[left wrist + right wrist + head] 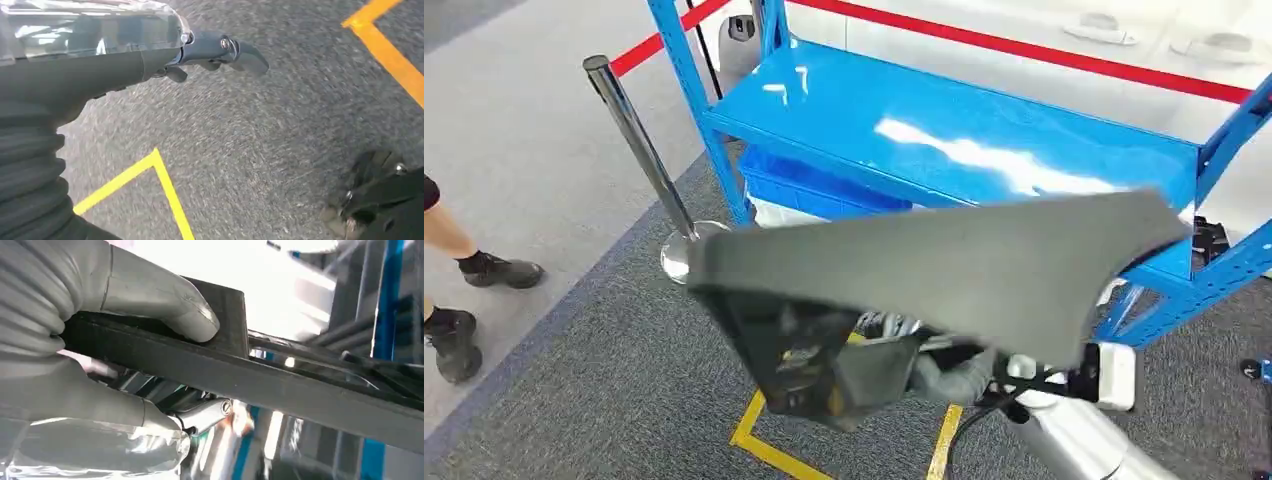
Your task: Take the parts from the cabinet and place them on the table.
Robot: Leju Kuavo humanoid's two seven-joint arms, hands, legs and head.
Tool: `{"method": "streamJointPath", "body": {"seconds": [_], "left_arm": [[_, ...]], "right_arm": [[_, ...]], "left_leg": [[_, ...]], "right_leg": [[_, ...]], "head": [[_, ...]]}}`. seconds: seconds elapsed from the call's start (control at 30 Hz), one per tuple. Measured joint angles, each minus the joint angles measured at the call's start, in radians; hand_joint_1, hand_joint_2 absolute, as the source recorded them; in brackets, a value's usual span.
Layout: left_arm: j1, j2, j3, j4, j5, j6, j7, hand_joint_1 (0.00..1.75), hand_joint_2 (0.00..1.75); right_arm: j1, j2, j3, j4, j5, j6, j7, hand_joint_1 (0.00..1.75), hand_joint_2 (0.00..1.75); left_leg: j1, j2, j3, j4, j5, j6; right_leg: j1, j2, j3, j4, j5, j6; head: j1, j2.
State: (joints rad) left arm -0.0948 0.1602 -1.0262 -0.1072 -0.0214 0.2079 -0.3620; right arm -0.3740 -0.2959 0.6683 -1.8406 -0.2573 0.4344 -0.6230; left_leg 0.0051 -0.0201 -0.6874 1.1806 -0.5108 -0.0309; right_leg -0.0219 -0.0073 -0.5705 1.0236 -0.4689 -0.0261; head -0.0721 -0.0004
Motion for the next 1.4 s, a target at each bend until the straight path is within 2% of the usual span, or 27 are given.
{"method": "streamJointPath", "body": {"seconds": [0.07, 0.1, 0.13, 0.2, 0.23, 0.27, 0.4, 0.47, 0.53, 0.57, 0.6, 0.63, 0.7, 0.73, 0.77, 0.8, 0.87, 0.9, 0.97, 1.0, 1.07, 1.1, 1.13, 1.2, 1.23, 1.27, 1.4], "left_arm": [[-0.002, -0.001, 0.0, 0.0, 0.0, -0.001, 0.0, 0.0, 1.75], [0.0, -0.001, 0.0, 0.0, 0.0, -0.002, 0.0, 0.0, 1.75], [0.002, -0.001, 0.0, 0.0, -0.002, -0.003, 0.0, 0.0, 1.75], [0.002, 0.0, 0.0, 0.0, -0.002, -0.002, 0.0, 0.0, 1.75], [0.0, 0.0, 0.0, 0.0, -0.002, -0.002, 0.0, 0.0, 1.75], [-0.004, 0.0, 0.0, 0.0, -0.002, -0.002, 0.0, 0.0, 1.75], [0.004, 0.003, 0.0, 0.002, -0.002, -0.01, -0.008, 0.0, 1.75], [0.002, 0.001, -0.003, 0.002, -0.002, -0.016, -0.018, 0.0, 1.75], [-0.002, -0.003, -0.008, 0.002, 0.0, -0.021, -0.022, 0.0, 1.75], [-0.002, -0.004, -0.01, 0.002, 0.0, -0.024, -0.022, 0.0, 1.75], [-0.001, -0.005, -0.013, 0.002, 0.0, -0.027, -0.021, 0.0, 1.75], [-0.001, -0.007, -0.02, 0.002, 0.0, -0.029, -0.02, 0.0, 1.75], [-0.002, -0.01, -0.024, 0.002, -0.001, -0.032, -0.019, 0.0, 1.75], [-0.002, -0.011, -0.024, 0.002, -0.001, -0.032, -0.019, 0.0, 1.75], [-0.005, -0.013, -0.025, 0.002, 0.0, -0.033, -0.019, 0.0, 1.75], [-0.006, -0.013, -0.025, 0.002, 0.0, -0.034, -0.019, 0.0, 1.75], [-0.002, -0.013, -0.025, 0.002, 0.0, -0.034, -0.019, 0.0, 1.75], [0.001, -0.012, -0.025, 0.002, 0.0, -0.034, -0.019, 0.0, 1.75], [0.0, -0.014, -0.025, 0.002, -0.002, -0.035, -0.019, 0.0, 1.75], [-0.004, -0.014, -0.025, 0.002, -0.001, -0.035, -0.019, 0.0, 1.75], [-0.008, -0.016, -0.025, 0.002, -0.001, -0.037, -0.019, 0.0, 1.75], [-0.006, -0.018, -0.025, 0.002, -0.001, -0.038, -0.018, 0.0, 1.75], [-0.003, -0.019, -0.025, 0.002, -0.002, -0.038, -0.018, 0.0, 1.75], [0.0, -0.021, -0.025, 0.002, -0.002, -0.037, -0.015, 0.0, 1.75], [0.0, -0.021, -0.025, 0.002, -0.002, -0.035, -0.015, 0.0, 1.75], [-0.003, -0.021, -0.025, 0.002, -0.002, -0.035, -0.015, 0.0, 1.75], [0.002, -0.018, -0.023, 0.002, -0.002, -0.034, -0.015, 0.0, 1.75]], "right_arm": [[0.035, 0.041, 0.008, 0.011, 0.025, 0.016, 0.0, 1.71, 1.75], [0.045, 0.057, 0.011, 0.018, 0.029, 0.018, 0.0, 1.71, 1.75], [0.05, 0.07, 0.013, 0.023, 0.03, 0.02, 0.0, 1.71, 1.75], [0.056, 0.09, 0.016, 0.031, 0.03, 0.022, 0.0, 1.71, 1.75], [0.056, 0.098, 0.017, 0.034, 0.028, 0.023, 0.0, 1.71, 1.75], [0.057, 0.103, 0.018, 0.037, 0.026, 0.023, 0.0, 1.71, 1.75], [0.08, 0.132, 0.025, 0.054, 0.033, 0.039, 0.0, 1.71, 1.75], [0.104, 0.153, 0.035, 0.071, 0.059, 0.064, 0.0, 1.71, 1.75], [0.127, 0.17, 0.047, 0.096, 0.081, 0.098, 0.0, 1.71, 1.75], [0.136, 0.181, 0.056, 0.11, 0.087, 0.112, 0.0, 1.71, 1.75], [0.138, 0.192, 0.061, 0.12, 0.089, 0.118, 0.0, 1.71, 1.75], [0.137, 0.204, 0.066, 0.129, 0.091, 0.121, 0.0, 1.71, 1.75], [0.132, 0.218, 0.072, 0.137, 0.089, 0.121, 0.0, 1.71, 1.75], [0.128, 0.223, 0.075, 0.141, 0.084, 0.121, 0.0, 1.71, 1.75], [0.124, 0.226, 0.076, 0.147, 0.079, 0.121, 0.0, 1.71, 1.75], [0.123, 0.229, 0.077, 0.15, 0.075, 0.121, 0.0, 1.71, 1.75], [0.118, 0.235, 0.079, 0.16, 0.07, 0.121, 0.0, 1.71, 1.75], [0.114, 0.24, 0.081, 0.164, 0.068, 0.121, 0.0, 1.71, 1.75], [0.109, 0.248, 0.082, 0.169, 0.065, 0.12, 0.0, 1.71, 1.75], [0.109, 0.25, 0.083, 0.171, 0.064, 0.119, 0.0, 1.71, 1.75], [0.109, 0.25, 0.084, 0.18, 0.063, 0.118, 0.0, 1.71, 1.75], [0.109, 0.25, 0.085, 0.185, 0.061, 0.118, 0.0, 1.71, 1.75], [0.108, 0.251, 0.087, 0.189, 0.059, 0.118, 0.0, 1.71, 1.75], [0.104, 0.255, 0.09, 0.197, 0.056, 0.118, 0.0, 1.71, 1.75], [0.102, 0.257, 0.091, 0.199, 0.056, 0.119, 0.0, 1.71, 1.75], [0.1, 0.26, 0.091, 0.202, 0.055, 0.12, 0.0, 1.71, 1.75], [0.095, 0.264, 0.092, 0.215, 0.048, 0.126, 0.0, 1.71, 1.75]], "left_leg": [[0.005, 0.008, -0.066, 0.134, -0.045, -0.008], [0.008, 0.01, -0.072, 0.144, -0.036, -0.01], [0.009, 0.012, -0.053, 0.107, -0.008, -0.011], [0.009, 0.034, 0.049, -0.081, 0.079, -0.007], [0.004, 0.077, 0.092, -0.166, 0.089, -0.001], [-0.009, 0.078, 0.099, -0.172, 0.084, 0.012], [-0.007, 0.04, 0.096, -0.187, 0.096, 0.039], [-0.004, 0.024, 0.098, -0.196, 0.103, 0.048], [-0.005, 0.003, 0.096, -0.195, 0.105, 0.053], [-0.006, -0.011, 0.095, -0.193, 0.104, 0.053], [-0.007, -0.022, 0.095, -0.191, 0.104, 0.053], [-0.006, -0.034, 0.095, -0.188, 0.104, 0.052], [-0.004, -0.061, 0.094, -0.179, 0.1, 0.047], [-0.003, -0.073, 0.091, -0.171, 0.097, 0.042], [-0.007, -0.084, 0.078, -0.154, 0.091, 0.033], [-0.005, -0.096, 0.071, -0.151, 0.093, 0.027], [0.005, -0.112, 0.068, -0.157, 0.098, 0.011], [0.005, -0.121, 0.062, -0.158, 0.1, 0.006], [0.0, -0.024, 0.046, -0.112, 0.067, 0.0], [0.003, -0.002, 0.013, -0.044, 0.029, -0.005], [0.008, 0.007, -0.056, 0.106, -0.035, -0.012], [0.01, 0.009, -0.071, 0.143, -0.04, -0.014], [0.011, 0.01, -0.062, 0.129, -0.023, -0.014], [0.01, 0.022, 0.02, -0.021, 0.053, -0.008], [0.006, 0.053, 0.073, -0.112, 0.087, -0.001], [-0.009, 0.096, 0.093, -0.157, 0.07, 0.013], [-0.019, 0.057, 0.086, -0.169, 0.08, 0.035]], "right_leg": [[0.001, -0.024, 0.0, 0.001, -0.002, -0.002], [0.002, -0.034, 0.0, 0.001, -0.003, -0.002], [0.002, -0.044, 0.002, 0.001, -0.005, -0.001], [0.001, -0.064, 0.009, 0.0, -0.01, 0.003], [0.003, -0.073, 0.014, 0.0, -0.012, 0.007], [0.009, -0.08, 0.015, -0.001, -0.014, 0.013], [0.008, -0.101, 0.021, -0.006, -0.016, 0.034], [0.003, -0.027, -0.004, 0.059, -0.068, 0.033], [0.004, -0.001, -0.077, 0.217, -0.146, 0.031], [0.004, 0.003, -0.113, 0.288, -0.166, 0.031], [0.004, 0.004, -0.126, 0.308, -0.16, 0.032], [0.004, 0.004, -0.116, 0.281, -0.13, 0.031], [0.0, 0.017, -0.049, 0.133, -0.042, 0.029], [-0.003, 0.054, -0.012, 0.055, -0.007, 0.027], [-0.006, 0.1, -0.006, 0.026, -0.02, 0.032], [-0.007, 0.081, -0.01, 0.03, -0.016, 0.03], [0.006, 0.066, -0.009, 0.03, -0.014, 0.018], [-0.001, 0.054, -0.006, 0.022, -0.009, 0.01], [0.0, 0.029, -0.002, 0.014, -0.006, -0.002], [0.004, 0.014, -0.003, 0.014, -0.006, -0.005], [0.008, -0.017, -0.003, 0.015, -0.009, -0.008], [0.009, -0.031, -0.003, 0.015, -0.01, -0.009], [0.01, -0.043, -0.003, 0.015, -0.011, -0.008], [0.012, -0.067, 0.001, 0.015, -0.014, -0.005], [0.012, -0.076, 0.005, 0.015, -0.016, -0.003], [0.015, -0.086, 0.008, 0.014, -0.018, 0.0], [0.012, -0.12, 0.016, 0.006, -0.02, 0.021]], "head": [[0.0, 0.0], [0.0, 0.0], [0.0, 0.0], [0.0, 0.0], [0.0, 0.0], [0.0, 0.0], [0.0, 0.0], [0.0, 0.0], [0.0, 0.0], [0.0, 0.0], [0.0, 0.0], [0.0, 0.0], [0.0, 0.0], [0.0, 0.0], [0.0, 0.0], [0.0, 0.0], [0.0, 0.0], [0.0, 0.0], [0.0, 0.0], [0.0, 0.0], [0.0, 0.0], [0.0, 0.0], [0.0, 0.0], [0.0, 0.0], [0.0, 0.0], [0.0, 0.0], [0.0, 0.0]]}}
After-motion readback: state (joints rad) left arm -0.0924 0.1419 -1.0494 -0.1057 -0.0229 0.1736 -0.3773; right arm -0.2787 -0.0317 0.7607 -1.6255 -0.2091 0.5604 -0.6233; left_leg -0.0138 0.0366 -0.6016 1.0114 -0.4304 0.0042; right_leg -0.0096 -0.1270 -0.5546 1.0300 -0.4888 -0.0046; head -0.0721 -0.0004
